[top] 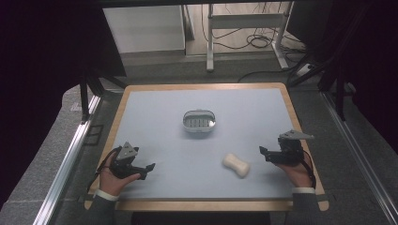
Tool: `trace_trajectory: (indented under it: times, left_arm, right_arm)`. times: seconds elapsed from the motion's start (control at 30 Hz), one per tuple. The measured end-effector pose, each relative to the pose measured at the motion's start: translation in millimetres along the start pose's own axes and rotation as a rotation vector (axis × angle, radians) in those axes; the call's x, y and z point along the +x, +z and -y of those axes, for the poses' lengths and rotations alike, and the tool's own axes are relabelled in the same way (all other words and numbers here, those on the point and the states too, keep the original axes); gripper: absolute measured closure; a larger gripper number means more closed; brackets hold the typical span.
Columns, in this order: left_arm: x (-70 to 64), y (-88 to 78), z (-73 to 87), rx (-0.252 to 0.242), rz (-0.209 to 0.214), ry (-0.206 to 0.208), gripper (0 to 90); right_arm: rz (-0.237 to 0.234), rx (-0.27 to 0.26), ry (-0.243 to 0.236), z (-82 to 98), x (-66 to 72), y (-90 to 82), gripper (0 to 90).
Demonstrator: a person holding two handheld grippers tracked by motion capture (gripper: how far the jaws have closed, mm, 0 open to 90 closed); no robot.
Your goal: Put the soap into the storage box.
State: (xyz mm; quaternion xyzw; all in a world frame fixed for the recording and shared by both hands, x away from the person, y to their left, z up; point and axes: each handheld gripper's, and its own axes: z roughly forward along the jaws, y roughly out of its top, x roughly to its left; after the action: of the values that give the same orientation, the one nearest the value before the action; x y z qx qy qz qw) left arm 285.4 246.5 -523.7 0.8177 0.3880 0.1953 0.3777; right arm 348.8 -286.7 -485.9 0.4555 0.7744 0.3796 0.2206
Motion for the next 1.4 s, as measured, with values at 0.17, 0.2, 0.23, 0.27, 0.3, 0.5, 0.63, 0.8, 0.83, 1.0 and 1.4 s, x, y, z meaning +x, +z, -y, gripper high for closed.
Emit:
trace_trajectory:
  times: [0.17,0.2,0.23,0.27,0.3,0.5,0.63,0.8,0.83,1.0,1.4]
  left_arm:
    - [0.2,-0.1,-0.1,-0.003,0.001,-0.004,7.7]
    - [0.4,-0.6,-0.1,-0.005,0.0,-0.005,7.7]
    - [0.6,-1.1,-0.2,-0.005,0.0,-0.005,7.7]
    - [0.8,-1.4,-0.1,-0.006,0.001,-0.006,7.7]
    - [0.8,-1.4,-0.1,-0.006,0.001,-0.006,7.7]
    - [0.3,-0.6,-0.2,-0.004,0.001,-0.006,7.7]
    - [-0.1,0.1,-0.1,0.003,0.0,-0.001,7.7]
    - [0.1,-0.3,0.0,0.001,0.0,-0.002,7.8]
    - [0.0,-0.3,0.0,0.001,0.0,-0.002,7.8]
    - [-0.5,0.6,0.0,0.004,-0.001,0.0,7.8]
    - [-0.2,-0.5,-0.2,0.005,0.0,-0.004,7.9]
  right_arm:
    - [-0.002,-0.006,-0.01,-3.6,1.3,-4.5,13.9]
    - [-0.004,-0.013,-0.012,-5.1,1.7,-7.3,14.0]
    - [-0.006,-0.014,-0.015,-5.7,1.8,-8.2,14.0]
    - [-0.008,-0.014,-0.016,-6.4,2.3,-9.2,14.0]
    - [-0.008,-0.014,-0.016,-6.4,2.3,-9.2,14.0]
    - [-0.026,-0.005,-0.04,-9.5,8.1,-10.2,15.0]
    - [-0.03,-0.003,-0.04,-9.9,9.6,-9.7,15.3]
    - [-0.025,-0.005,-0.062,-11.6,13.0,-11.0,15.7]
    - [-0.017,-0.006,-0.075,-11.9,14.4,-11.4,15.7]
    - [-0.025,-0.008,-0.089,-13.5,17.0,-12.0,16.5]
    - [-0.056,0.002,-0.121,-20.7,25.8,-10.9,16.5]
